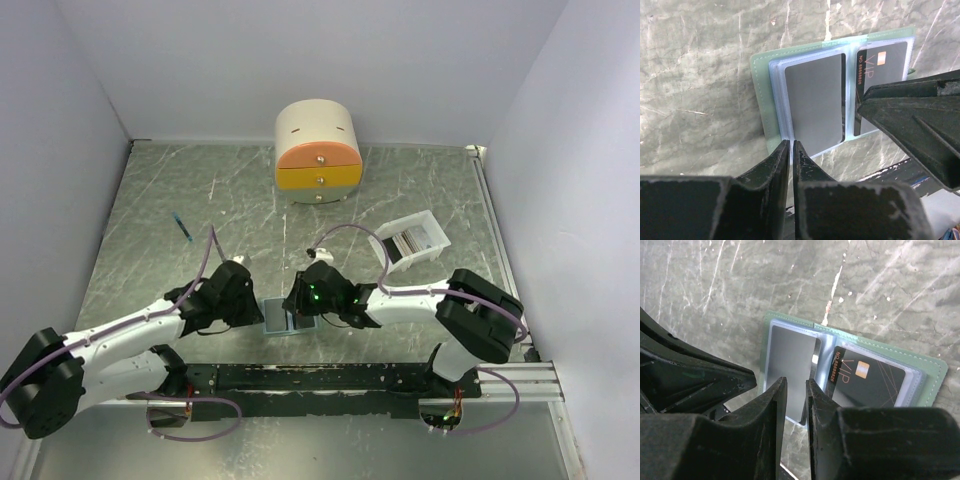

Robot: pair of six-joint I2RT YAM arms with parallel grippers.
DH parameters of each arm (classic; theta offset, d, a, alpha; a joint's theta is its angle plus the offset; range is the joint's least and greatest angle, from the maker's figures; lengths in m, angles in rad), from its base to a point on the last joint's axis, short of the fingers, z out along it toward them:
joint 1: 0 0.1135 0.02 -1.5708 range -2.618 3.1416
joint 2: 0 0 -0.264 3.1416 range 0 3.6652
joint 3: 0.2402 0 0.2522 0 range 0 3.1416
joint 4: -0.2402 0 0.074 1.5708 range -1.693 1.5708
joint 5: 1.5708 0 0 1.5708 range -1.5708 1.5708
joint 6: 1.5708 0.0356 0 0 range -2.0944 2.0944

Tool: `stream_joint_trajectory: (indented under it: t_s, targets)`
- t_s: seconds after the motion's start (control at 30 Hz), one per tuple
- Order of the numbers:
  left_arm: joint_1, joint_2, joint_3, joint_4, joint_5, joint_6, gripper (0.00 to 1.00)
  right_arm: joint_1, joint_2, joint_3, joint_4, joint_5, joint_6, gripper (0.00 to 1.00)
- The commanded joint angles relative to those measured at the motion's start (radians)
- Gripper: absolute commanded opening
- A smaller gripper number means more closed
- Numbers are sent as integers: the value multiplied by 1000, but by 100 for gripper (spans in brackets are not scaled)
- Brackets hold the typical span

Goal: Put the credit cards into the card holder
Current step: Insert the credit card into the card holder.

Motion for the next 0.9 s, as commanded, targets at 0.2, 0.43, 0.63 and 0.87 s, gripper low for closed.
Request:
stream_joint_trajectory:
  t_s: [0.2,0.43,0.63,0.87]
  targets:
    - [-1,11,49,-52,-46,-2,23,4,33,20,13,-7,-9,24]
    - [33,-29,39,-62,-26,14,23,4,26,41,-53,53,-46,15]
    - [58,13,10,3,39,15,22,6,72,39,-52,44,-49,10]
    - [102,3,-11,34,90,27,21,22,103,64,-115,88,-80,7]
